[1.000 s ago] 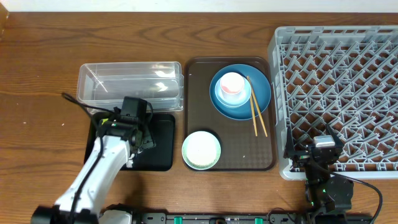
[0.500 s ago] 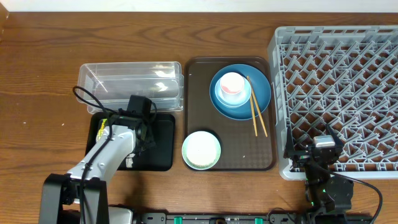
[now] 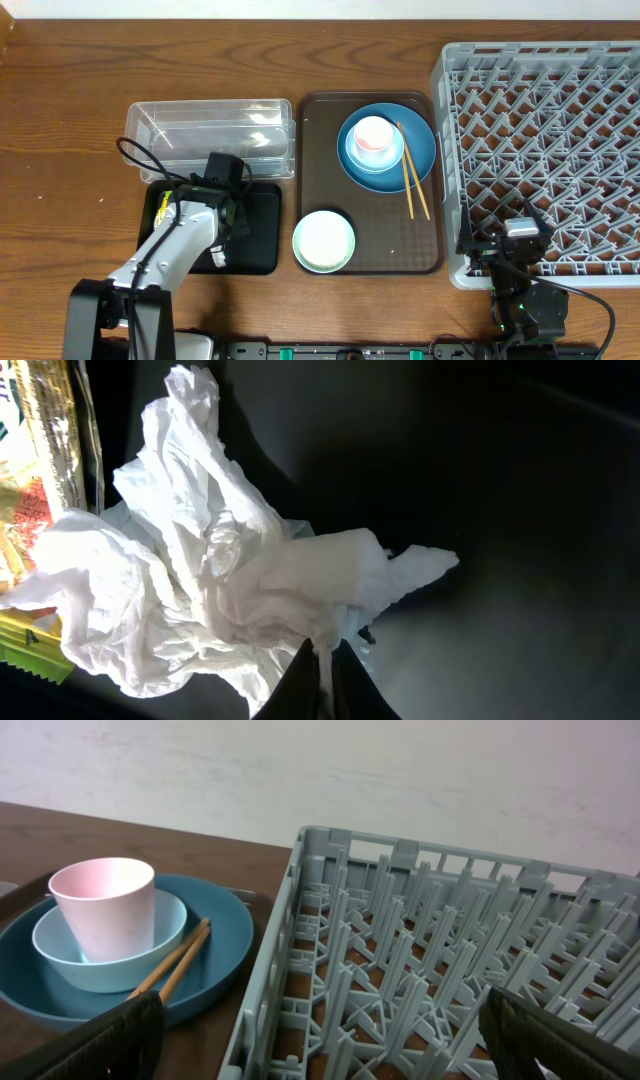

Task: Sort waste into correct bins and load items into the dishwasher rack
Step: 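Lower the left gripper and grasp the crumpled white tissue, then lift the tissue and drop it into the clear plastic bin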

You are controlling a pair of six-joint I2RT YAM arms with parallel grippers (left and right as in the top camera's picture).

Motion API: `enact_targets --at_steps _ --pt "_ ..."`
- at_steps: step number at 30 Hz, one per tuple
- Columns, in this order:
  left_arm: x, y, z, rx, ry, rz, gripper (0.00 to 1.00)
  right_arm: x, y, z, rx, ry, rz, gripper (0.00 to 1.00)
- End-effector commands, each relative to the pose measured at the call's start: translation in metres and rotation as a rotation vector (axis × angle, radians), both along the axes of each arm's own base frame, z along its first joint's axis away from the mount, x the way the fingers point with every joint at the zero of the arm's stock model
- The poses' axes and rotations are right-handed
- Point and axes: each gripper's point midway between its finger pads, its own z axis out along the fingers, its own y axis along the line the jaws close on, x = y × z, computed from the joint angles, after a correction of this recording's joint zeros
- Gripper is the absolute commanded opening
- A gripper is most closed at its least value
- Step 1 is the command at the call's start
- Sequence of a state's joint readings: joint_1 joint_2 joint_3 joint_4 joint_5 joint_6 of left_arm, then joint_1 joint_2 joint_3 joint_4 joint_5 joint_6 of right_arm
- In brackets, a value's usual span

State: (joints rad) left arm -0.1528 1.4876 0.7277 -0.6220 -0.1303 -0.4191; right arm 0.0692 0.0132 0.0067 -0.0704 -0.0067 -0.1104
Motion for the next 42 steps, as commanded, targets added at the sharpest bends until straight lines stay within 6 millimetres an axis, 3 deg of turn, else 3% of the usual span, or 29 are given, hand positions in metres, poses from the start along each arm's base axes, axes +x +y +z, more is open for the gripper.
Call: enact_targets --at_steps 1,5,9,19,23,29,31,34,42 --pt "-0.001 0.002 0.004 0.008 -0.008 -0.001 0.06 0.000 0.002 -0.001 -0.004 0.004 0.005 0.99" --pt "0.000 0.001 0.026 0.000 -0.060 -0.006 0.06 0.000 0.002 -0.002 -0.004 0.005 0.005 0.99" --pt "0.003 -0.008 0.060 -0.065 -0.165 -0.015 0.06 0.000 0.002 -0.001 -0.004 0.004 0.005 0.99" --pt "0.009 -0.043 0.141 -0.300 -0.434 -0.076 0.06 0.000 0.002 -0.002 -0.004 0.005 0.005 0.99" --pt "0.027 -0.048 0.178 -0.324 -0.525 -0.093 0.06 0.000 0.002 -0.002 -0.004 0.005 0.005 0.99" --pt "0.070 -0.054 0.233 -0.328 -0.679 -0.131 0.07 0.000 0.002 -0.001 -0.004 0.004 0.005 0.99" --pt "0.088 -0.057 0.237 -0.331 -0.710 -0.136 0.07 0.000 0.002 -0.002 -0.004 0.005 0.005 0.99" --pt "0.111 -0.060 0.228 -0.324 -0.718 -0.142 0.08 0.000 0.002 -0.002 -0.004 0.005 0.005 0.99" --pt "0.156 -0.064 0.172 -0.299 -0.637 -0.146 0.11 0.000 0.002 -0.002 -0.004 0.005 0.005 0.99"
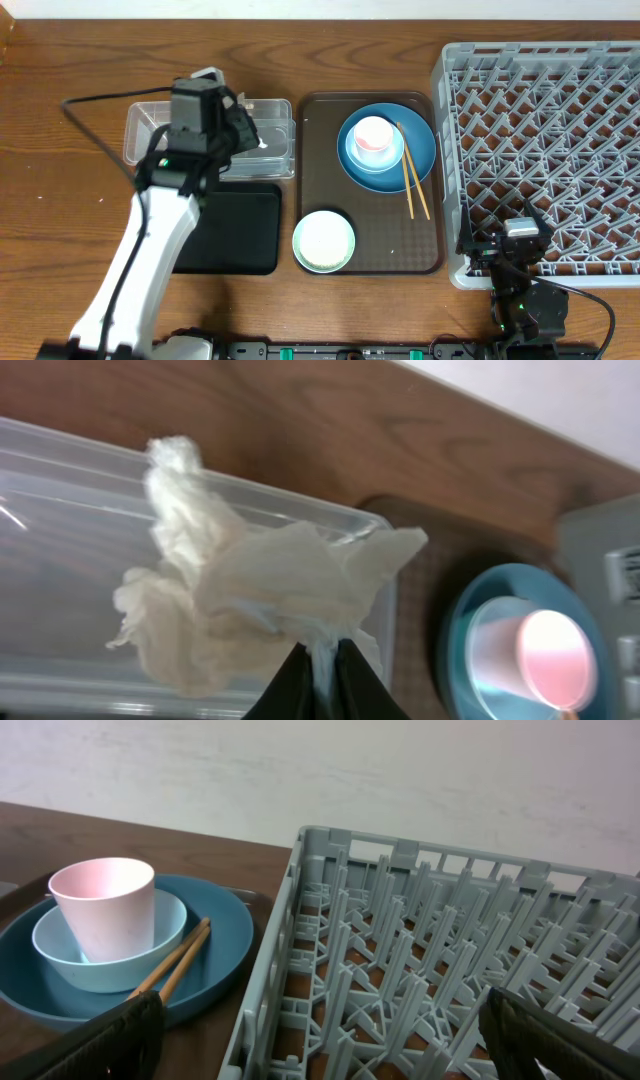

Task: Sort waste into correct bins and load items into the dishwasher rack
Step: 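Lift the tissue and drop it into the clear plastic bin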

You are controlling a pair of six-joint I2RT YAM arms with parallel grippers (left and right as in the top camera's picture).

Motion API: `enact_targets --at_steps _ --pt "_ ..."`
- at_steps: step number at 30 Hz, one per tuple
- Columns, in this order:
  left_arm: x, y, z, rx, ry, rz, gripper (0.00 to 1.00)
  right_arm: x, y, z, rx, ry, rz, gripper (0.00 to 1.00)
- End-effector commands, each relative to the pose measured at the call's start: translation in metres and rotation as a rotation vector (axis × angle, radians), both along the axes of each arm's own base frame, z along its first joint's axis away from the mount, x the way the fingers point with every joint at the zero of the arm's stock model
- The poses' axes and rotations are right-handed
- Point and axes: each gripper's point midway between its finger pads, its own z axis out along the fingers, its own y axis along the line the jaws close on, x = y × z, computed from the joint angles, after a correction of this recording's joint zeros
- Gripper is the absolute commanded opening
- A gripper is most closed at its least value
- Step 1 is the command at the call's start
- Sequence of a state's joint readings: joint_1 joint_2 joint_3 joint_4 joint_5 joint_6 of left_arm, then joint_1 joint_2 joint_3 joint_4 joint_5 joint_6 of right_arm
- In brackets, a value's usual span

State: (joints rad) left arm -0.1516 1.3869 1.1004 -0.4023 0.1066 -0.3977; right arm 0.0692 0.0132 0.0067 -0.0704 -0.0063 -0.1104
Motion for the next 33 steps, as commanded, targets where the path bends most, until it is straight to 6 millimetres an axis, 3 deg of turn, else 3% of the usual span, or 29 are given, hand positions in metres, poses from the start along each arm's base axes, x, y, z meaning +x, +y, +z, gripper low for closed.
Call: enact_targets --at_steps 1,7,8,10,11,18,27,33 --pt "0.010 -0.001 -0.015 0.026 0.016 -0.026 0.13 0.000 0.002 -0.001 -0.003 0.004 0.006 0.99" --pt "0.014 0.002 -0.027 0.045 0.041 -0.018 0.17 0.000 0.002 -0.002 -0.004 0.005 0.006 0.99" --pt "0.014 0.002 -0.026 0.052 0.037 -0.022 0.22 0.000 0.002 -0.002 -0.004 0.005 0.006 0.99" --pt "0.014 0.004 -0.026 0.070 0.033 -0.030 0.45 0.000 0.002 -0.002 -0.004 0.005 0.006 0.99" --pt "0.014 0.005 -0.026 0.083 0.034 -0.031 0.50 0.000 0.002 -0.002 -0.004 0.005 0.006 0.99" --pt "0.002 0.019 -0.021 0.156 0.047 -0.031 0.62 0.000 0.002 -0.002 -0.004 0.005 0.006 0.99" --pt "-0.071 0.106 -0.012 0.262 0.226 0.206 0.61 0.000 0.002 -0.002 -0.004 0.005 0.006 0.99" --pt "-0.105 0.139 -0.032 0.228 0.378 0.295 0.61 0.000 0.002 -0.001 -0.004 0.004 0.006 0.99"
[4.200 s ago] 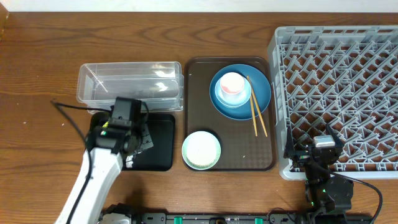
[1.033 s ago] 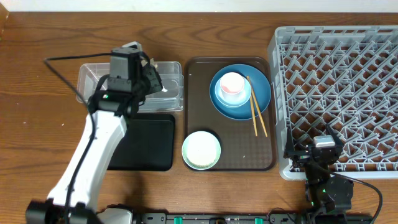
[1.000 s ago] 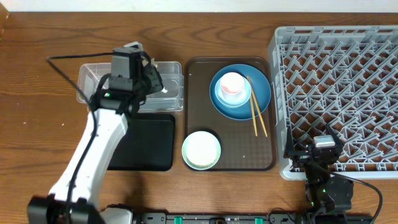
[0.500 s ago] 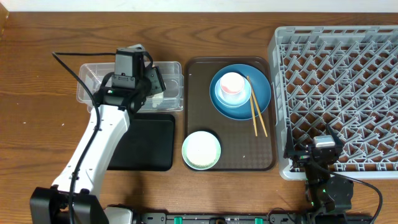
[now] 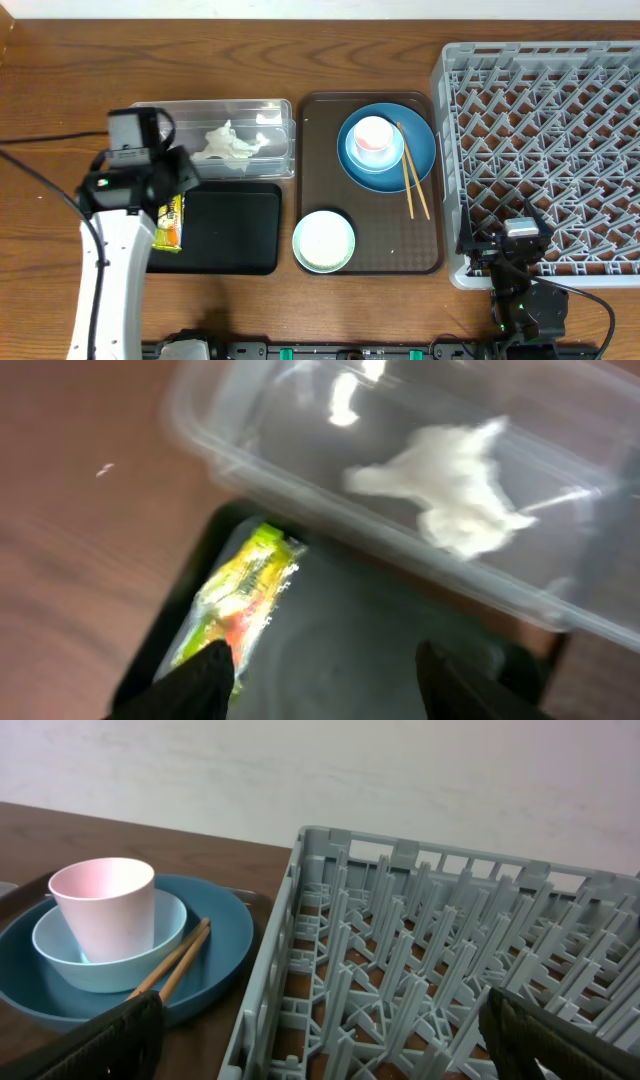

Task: Sort waste into correct bins and load items into the dishwasher rack
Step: 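Lift the tissue and drop it into the clear plastic bin, then lower the left gripper and grasp the yellow pandan snack wrapper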

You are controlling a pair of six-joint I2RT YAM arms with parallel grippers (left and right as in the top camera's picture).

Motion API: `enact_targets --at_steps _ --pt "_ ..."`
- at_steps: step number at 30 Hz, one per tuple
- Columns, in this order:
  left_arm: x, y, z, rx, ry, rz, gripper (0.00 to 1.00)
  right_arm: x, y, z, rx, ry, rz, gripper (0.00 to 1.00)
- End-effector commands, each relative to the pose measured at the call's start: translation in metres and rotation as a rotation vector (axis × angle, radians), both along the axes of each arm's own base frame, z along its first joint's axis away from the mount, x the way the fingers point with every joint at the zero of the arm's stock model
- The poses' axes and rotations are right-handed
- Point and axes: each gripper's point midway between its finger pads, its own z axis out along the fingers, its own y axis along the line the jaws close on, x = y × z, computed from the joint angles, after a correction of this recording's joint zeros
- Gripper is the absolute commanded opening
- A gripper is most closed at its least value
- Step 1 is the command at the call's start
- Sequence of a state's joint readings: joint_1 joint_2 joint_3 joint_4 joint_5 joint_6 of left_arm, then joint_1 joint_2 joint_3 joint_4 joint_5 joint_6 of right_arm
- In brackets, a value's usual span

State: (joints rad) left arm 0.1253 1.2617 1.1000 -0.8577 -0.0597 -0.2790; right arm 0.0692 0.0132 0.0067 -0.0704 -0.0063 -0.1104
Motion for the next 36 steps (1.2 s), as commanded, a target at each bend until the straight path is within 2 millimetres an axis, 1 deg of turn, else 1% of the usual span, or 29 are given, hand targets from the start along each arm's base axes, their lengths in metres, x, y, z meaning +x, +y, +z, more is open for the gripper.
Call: enact_targets --at_steps 1,2,6,14,22,25,27,30,32,36 --pt "-0.012 0.016 -0.014 0.015 0.068 0.025 0.59 0.000 0.002 -0.002 -0.004 0.005 0.006 0.99" --pt "-0.016 0.018 -0.021 0.018 0.095 0.018 0.57 0.000 0.002 -0.002 -0.004 0.005 0.006 0.99" --pt "-0.023 0.022 -0.046 0.016 0.166 0.008 0.57 0.000 0.002 -0.001 -0.004 0.004 0.006 0.99" --pt "-0.030 0.021 -0.086 -0.006 0.269 0.007 0.57 0.000 0.002 -0.002 -0.004 0.005 0.006 0.99" --pt "-0.032 0.021 -0.122 0.006 0.248 -0.012 0.59 0.000 0.002 -0.002 -0.004 0.005 0.006 0.99" --pt "-0.036 0.020 -0.137 0.021 0.238 -0.042 0.62 0.000 0.002 -0.002 -0.004 0.005 0.006 0.99" --pt "-0.037 0.020 -0.146 0.029 0.225 -0.055 0.67 0.000 0.002 -0.002 -0.004 0.005 0.006 0.99" --pt "-0.036 0.020 -0.154 0.037 0.198 -0.057 0.75 0.000 0.002 -0.001 -0.004 0.004 0.006 0.99" --pt "-0.036 0.020 -0.158 0.037 0.187 -0.057 0.78 0.000 0.002 -0.002 -0.004 0.005 0.006 0.99" --pt "-0.040 0.006 -0.165 -0.035 0.190 -0.086 0.78 0.000 0.002 -0.002 -0.004 0.005 0.006 0.99"
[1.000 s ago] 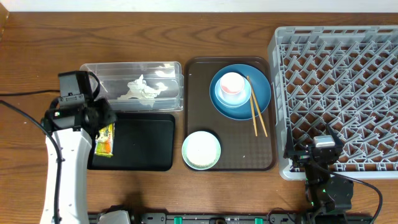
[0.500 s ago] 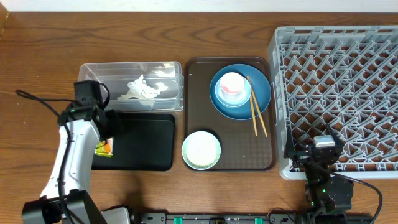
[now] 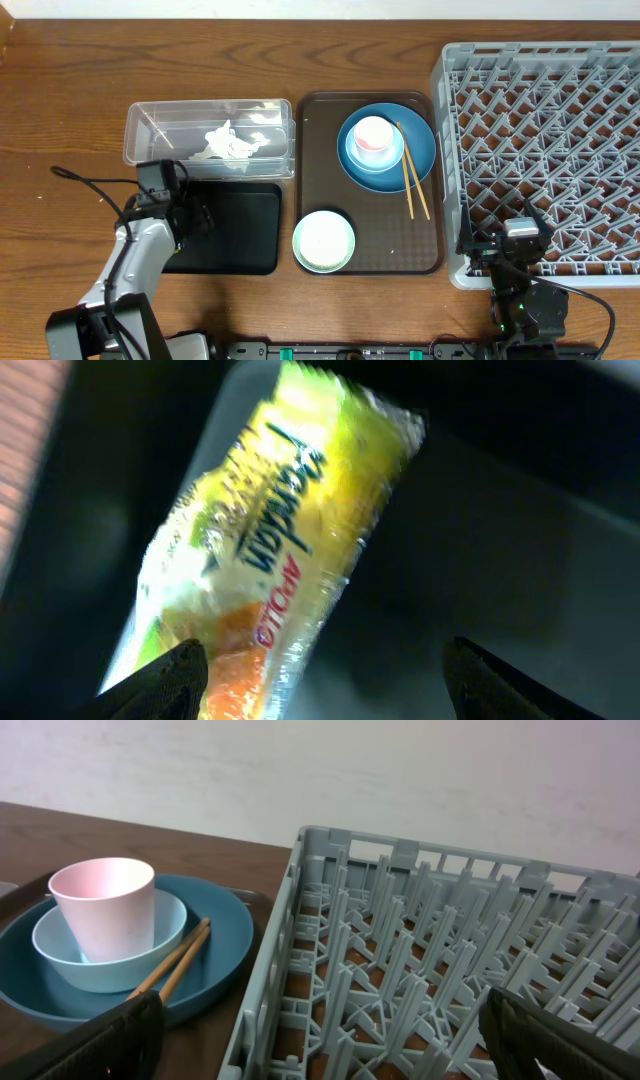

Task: Sort waste into correct bins and load items into the dishwasher rack
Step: 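Lower the left gripper and grasp the yellow pandan snack wrapper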

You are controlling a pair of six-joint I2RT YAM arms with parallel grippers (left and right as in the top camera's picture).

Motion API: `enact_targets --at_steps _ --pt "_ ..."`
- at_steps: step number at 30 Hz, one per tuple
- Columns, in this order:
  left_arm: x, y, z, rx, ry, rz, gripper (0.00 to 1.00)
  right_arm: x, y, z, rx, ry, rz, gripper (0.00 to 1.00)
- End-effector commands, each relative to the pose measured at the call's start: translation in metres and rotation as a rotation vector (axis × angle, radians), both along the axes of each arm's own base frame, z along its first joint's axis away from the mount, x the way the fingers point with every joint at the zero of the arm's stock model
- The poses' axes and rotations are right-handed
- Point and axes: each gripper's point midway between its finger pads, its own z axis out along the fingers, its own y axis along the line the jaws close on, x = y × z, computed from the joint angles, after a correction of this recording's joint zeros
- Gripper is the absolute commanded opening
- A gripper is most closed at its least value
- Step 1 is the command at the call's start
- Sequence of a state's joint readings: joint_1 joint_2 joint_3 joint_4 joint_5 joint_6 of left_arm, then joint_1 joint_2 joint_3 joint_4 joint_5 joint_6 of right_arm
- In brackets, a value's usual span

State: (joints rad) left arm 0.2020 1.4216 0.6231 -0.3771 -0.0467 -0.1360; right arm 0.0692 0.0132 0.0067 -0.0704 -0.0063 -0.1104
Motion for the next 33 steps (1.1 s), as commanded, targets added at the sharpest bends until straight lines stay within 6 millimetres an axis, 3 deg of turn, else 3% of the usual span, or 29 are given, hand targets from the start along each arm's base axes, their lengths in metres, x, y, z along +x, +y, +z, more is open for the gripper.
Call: enact_targets --at_steps 1,10,14,23,29,33 --pt "-0.005 -0.014 -0.007 -0.079 0.019 -0.030 0.77 0.000 0.002 -0.001 -0.003 0.004 0.006 0.99" --pt "-0.002 -0.048 0.001 -0.266 -0.023 -0.088 0.68 0.000 0.002 -0.002 -0.004 0.005 0.006 0.99" --pt "0.000 -0.050 0.015 -0.267 -0.069 -0.098 0.62 0.000 0.002 -0.002 -0.004 0.005 0.006 0.99" --pt "0.001 -0.047 0.062 -0.210 -0.217 -0.112 0.62 0.000 0.002 -0.002 -0.004 0.005 0.006 0.99" --pt "-0.016 -0.019 0.050 -0.076 -0.135 0.004 0.63 0.000 0.002 -0.001 -0.003 0.004 0.006 0.99" --pt "-0.023 -0.018 0.027 -0.086 -0.072 0.035 0.68 0.000 0.002 -0.001 -0.004 0.004 0.006 0.99"
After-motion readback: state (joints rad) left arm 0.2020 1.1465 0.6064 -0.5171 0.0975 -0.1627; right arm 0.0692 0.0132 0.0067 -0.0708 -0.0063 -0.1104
